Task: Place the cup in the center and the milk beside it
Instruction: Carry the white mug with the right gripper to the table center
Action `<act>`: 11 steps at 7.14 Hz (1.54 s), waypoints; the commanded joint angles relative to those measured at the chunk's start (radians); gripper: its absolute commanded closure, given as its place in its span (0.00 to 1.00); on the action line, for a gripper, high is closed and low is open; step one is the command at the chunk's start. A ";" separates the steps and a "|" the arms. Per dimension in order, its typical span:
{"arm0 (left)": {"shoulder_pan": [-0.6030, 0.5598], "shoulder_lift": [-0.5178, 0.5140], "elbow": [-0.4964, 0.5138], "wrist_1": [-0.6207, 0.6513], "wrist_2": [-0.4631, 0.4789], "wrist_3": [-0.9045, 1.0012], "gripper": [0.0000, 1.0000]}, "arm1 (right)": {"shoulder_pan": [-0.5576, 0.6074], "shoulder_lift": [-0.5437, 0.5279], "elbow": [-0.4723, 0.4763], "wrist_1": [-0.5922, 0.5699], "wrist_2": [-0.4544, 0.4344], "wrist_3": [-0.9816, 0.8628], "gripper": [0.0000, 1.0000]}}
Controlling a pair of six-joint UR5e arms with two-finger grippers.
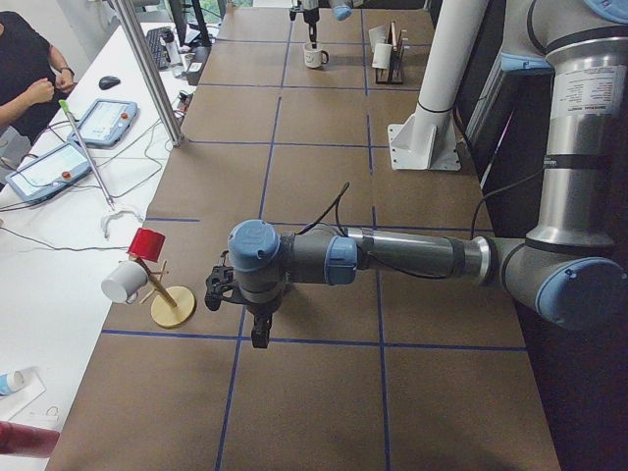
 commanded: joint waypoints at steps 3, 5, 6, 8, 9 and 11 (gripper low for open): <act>-0.002 0.016 -0.022 0.001 0.001 0.000 0.00 | 0.105 0.087 0.173 -0.233 0.122 0.033 1.00; 0.001 0.013 -0.031 -0.005 -0.036 -0.002 0.00 | 0.077 0.223 0.201 -0.315 0.115 0.179 1.00; 0.001 0.003 -0.036 -0.002 -0.046 0.001 0.00 | 0.016 0.291 0.201 -0.315 0.093 0.260 1.00; 0.009 -0.004 -0.030 -0.003 -0.047 -0.002 0.00 | -0.212 0.444 0.189 -0.315 -0.053 0.517 1.00; 0.007 0.005 -0.033 -0.014 -0.046 0.003 0.00 | -0.311 0.527 0.167 -0.312 -0.122 0.619 1.00; 0.007 0.005 -0.033 -0.014 -0.050 0.000 0.00 | -0.426 0.742 -0.025 -0.305 -0.227 0.765 1.00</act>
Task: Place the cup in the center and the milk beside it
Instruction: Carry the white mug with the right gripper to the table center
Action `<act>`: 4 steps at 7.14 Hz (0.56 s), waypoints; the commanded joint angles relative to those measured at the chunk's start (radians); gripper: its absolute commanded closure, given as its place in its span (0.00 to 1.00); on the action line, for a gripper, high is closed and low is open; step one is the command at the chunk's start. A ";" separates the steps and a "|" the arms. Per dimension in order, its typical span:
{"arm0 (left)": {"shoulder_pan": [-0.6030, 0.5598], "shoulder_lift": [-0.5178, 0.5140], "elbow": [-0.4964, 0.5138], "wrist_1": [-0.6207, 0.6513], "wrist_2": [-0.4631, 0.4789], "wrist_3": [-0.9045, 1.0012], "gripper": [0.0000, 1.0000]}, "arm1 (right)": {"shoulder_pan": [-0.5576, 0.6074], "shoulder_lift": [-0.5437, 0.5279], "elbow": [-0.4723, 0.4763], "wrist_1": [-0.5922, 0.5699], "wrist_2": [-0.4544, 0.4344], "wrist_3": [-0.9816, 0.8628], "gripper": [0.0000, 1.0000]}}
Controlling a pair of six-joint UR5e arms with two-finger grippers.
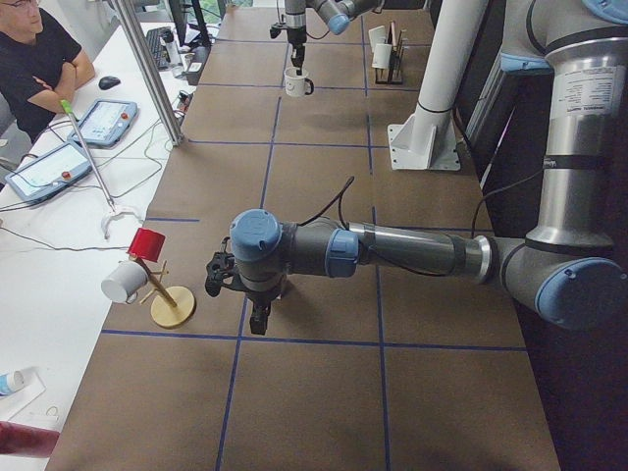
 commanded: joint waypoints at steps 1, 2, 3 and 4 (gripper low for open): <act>0.000 0.001 0.000 -0.001 0.001 -0.001 0.00 | -0.102 0.225 -0.238 0.028 -0.113 0.113 1.00; 0.002 0.001 0.000 -0.001 0.003 -0.001 0.00 | -0.117 0.235 -0.297 0.112 -0.137 0.154 1.00; 0.000 0.001 0.000 -0.001 0.003 -0.002 0.00 | -0.118 0.246 -0.322 0.130 -0.138 0.175 1.00; 0.002 -0.001 0.000 0.000 0.003 -0.002 0.00 | -0.119 0.246 -0.342 0.131 -0.138 0.173 1.00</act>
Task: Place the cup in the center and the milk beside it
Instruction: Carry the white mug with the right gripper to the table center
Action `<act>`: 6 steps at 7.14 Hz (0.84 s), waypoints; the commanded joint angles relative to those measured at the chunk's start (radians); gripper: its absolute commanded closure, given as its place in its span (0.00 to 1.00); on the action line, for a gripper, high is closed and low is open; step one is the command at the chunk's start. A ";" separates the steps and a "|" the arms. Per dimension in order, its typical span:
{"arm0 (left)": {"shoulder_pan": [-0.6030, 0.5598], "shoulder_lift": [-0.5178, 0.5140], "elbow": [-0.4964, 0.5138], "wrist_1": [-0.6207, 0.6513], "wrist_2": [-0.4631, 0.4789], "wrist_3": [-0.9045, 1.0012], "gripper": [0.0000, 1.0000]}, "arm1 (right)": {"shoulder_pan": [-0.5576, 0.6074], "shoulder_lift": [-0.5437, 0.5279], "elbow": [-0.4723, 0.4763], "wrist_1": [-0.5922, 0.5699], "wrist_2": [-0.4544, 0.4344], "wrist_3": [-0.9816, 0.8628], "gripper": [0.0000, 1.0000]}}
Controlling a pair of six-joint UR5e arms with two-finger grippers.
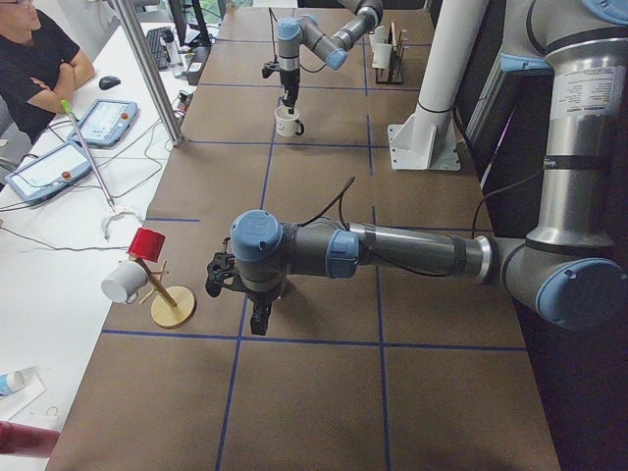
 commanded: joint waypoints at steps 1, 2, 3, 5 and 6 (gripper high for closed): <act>-0.001 -0.006 0.000 0.001 0.000 -0.001 0.00 | -0.005 0.005 -0.041 0.017 -0.004 0.012 1.00; -0.001 -0.009 0.002 0.001 0.000 -0.001 0.00 | -0.006 0.005 -0.043 0.014 -0.001 0.012 0.98; -0.001 -0.009 0.002 0.003 0.000 -0.001 0.00 | -0.006 0.005 -0.043 0.011 0.005 0.010 0.92; -0.001 -0.010 -0.012 0.009 0.000 -0.001 0.00 | -0.022 -0.003 -0.040 0.020 0.011 0.010 0.00; -0.001 -0.012 -0.027 0.012 0.008 -0.001 0.00 | -0.022 -0.003 -0.032 0.020 0.011 0.010 0.00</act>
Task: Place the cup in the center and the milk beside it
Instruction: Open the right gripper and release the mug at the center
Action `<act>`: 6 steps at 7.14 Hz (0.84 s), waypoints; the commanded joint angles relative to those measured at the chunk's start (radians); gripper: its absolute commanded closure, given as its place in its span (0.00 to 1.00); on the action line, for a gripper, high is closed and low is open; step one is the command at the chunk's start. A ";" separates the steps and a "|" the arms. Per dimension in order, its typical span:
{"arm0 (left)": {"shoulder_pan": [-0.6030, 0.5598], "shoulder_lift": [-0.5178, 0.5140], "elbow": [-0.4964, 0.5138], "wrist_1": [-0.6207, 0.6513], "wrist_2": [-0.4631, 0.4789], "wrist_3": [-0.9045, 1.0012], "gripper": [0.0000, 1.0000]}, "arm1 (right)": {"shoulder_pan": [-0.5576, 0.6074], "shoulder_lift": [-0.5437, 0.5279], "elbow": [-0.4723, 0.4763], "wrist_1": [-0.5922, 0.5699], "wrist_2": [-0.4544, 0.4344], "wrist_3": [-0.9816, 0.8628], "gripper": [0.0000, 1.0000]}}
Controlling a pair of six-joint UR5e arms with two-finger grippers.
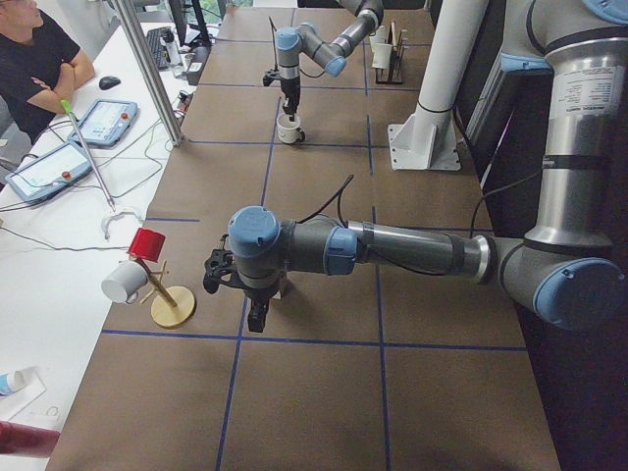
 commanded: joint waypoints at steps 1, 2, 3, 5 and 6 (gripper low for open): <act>0.000 -0.001 -0.056 0.009 0.026 0.000 0.00 | 0.015 0.001 0.015 0.001 0.003 0.001 0.00; 0.001 0.005 -0.109 0.009 0.024 0.000 0.00 | 0.038 -0.009 0.060 -0.010 0.004 -0.001 0.00; 0.003 0.008 -0.158 0.009 0.020 -0.002 0.00 | 0.056 -0.044 0.123 -0.031 0.004 -0.008 0.00; 0.073 -0.003 -0.198 -0.023 0.000 -0.151 0.00 | 0.128 -0.129 0.299 -0.068 0.003 -0.042 0.00; 0.169 -0.014 -0.202 -0.085 0.007 -0.232 0.00 | 0.162 -0.174 0.370 -0.070 0.006 -0.077 0.00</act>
